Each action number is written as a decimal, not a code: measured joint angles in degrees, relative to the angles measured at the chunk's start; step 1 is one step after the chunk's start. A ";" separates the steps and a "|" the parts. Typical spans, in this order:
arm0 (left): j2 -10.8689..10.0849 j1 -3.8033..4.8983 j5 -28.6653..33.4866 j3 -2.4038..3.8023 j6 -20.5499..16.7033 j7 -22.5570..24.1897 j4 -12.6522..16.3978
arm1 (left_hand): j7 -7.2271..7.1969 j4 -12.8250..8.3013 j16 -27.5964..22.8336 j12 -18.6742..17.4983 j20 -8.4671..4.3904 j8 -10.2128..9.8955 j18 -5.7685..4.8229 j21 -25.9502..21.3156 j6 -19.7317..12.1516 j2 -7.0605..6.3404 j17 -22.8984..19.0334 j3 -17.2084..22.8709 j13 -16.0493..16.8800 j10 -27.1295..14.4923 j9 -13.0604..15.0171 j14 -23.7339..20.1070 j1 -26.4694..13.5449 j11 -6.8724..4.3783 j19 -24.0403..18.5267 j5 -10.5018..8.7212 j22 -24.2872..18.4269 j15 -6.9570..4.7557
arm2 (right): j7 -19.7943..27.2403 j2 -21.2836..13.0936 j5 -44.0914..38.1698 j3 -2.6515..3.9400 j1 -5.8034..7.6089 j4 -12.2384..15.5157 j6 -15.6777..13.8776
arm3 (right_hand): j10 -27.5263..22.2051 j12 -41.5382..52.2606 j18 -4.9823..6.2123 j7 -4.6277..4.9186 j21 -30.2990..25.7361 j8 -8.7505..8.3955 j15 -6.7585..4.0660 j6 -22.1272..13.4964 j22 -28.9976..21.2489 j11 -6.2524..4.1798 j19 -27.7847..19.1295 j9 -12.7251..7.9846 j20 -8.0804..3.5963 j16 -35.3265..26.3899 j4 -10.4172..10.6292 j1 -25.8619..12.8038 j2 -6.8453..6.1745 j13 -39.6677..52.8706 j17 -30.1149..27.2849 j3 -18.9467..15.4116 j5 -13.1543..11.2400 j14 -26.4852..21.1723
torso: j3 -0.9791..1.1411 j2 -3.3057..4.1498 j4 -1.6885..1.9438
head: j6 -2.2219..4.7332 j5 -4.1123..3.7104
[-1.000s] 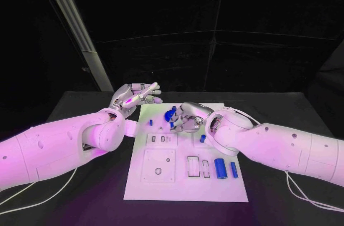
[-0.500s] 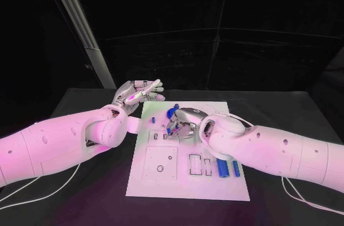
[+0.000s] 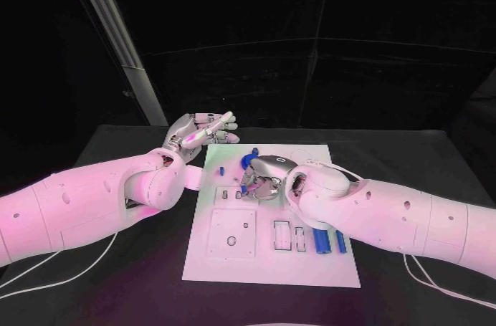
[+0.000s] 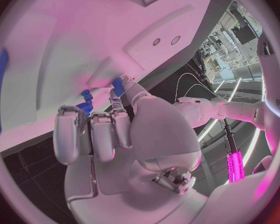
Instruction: Assemble the parts on the task board
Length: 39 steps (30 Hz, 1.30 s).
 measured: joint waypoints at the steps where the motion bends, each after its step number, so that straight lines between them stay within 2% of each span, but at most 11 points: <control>1: 0.01 0.00 0.00 0.00 0.00 0.00 0.00 | 0.00 0.00 0.00 0.00 0.00 0.00 0.00 0.00 0.00 0.00 0.00 0.00 0.00 0.00 0.00 0.00 0.00 0.00 0.00 0.00 0.00 0.00 | -0.02 0.04 -0.07 0.00 -0.01 -0.05 0.11 | 0.00 0.00 0.00 0.00 0.00 0.00 0.00 0.00 0.00 0.00 0.00 0.00 0.00 0.00 0.00 0.00 0.00 0.00 0.00 0.00 0.00 0.00 | 0.01 0.00 0.00 | -0.06 0.01; 11: 0.04 0.01 0.03 0.00 0.00 0.00 0.00 | 0.00 0.00 0.00 0.00 0.00 0.00 0.00 0.00 0.00 0.00 0.00 0.00 0.00 0.00 0.00 0.00 0.00 0.00 0.00 0.00 0.00 0.00 | 0.04 0.47 -0.48 0.13 -0.02 -0.65 0.76 | 0.00 0.00 0.00 0.02 0.00 -0.03 0.00 0.02 -0.06 0.00 0.00 0.02 0.00 0.00 0.00 -0.45 -0.46 0.00 0.00 -0.02 0.00 0.00 | 0.01 0.00 -0.03 | -0.35 0.04; 39: 0.11 0.02 0.08 0.00 0.04 -0.03 -0.09 | 0.00 0.00 0.00 0.00 0.00 0.00 0.00 0.00 0.00 0.00 0.03 0.00 0.00 0.00 0.00 0.00 0.00 0.00 0.00 0.00 0.01 0.00 | 0.49 -0.05 -1.02 0.31 -0.14 -0.63 2.31 | 0.00 -0.45 0.01 -0.08 0.00 -0.25 0.00 0.13 -0.30 0.00 -0.20 -0.08 -0.19 -0.25 0.07 -0.66 -0.67 0.00 0.00 -0.10 -0.04 0.00 | 0.03 -0.01 -0.07 | -0.76 -0.22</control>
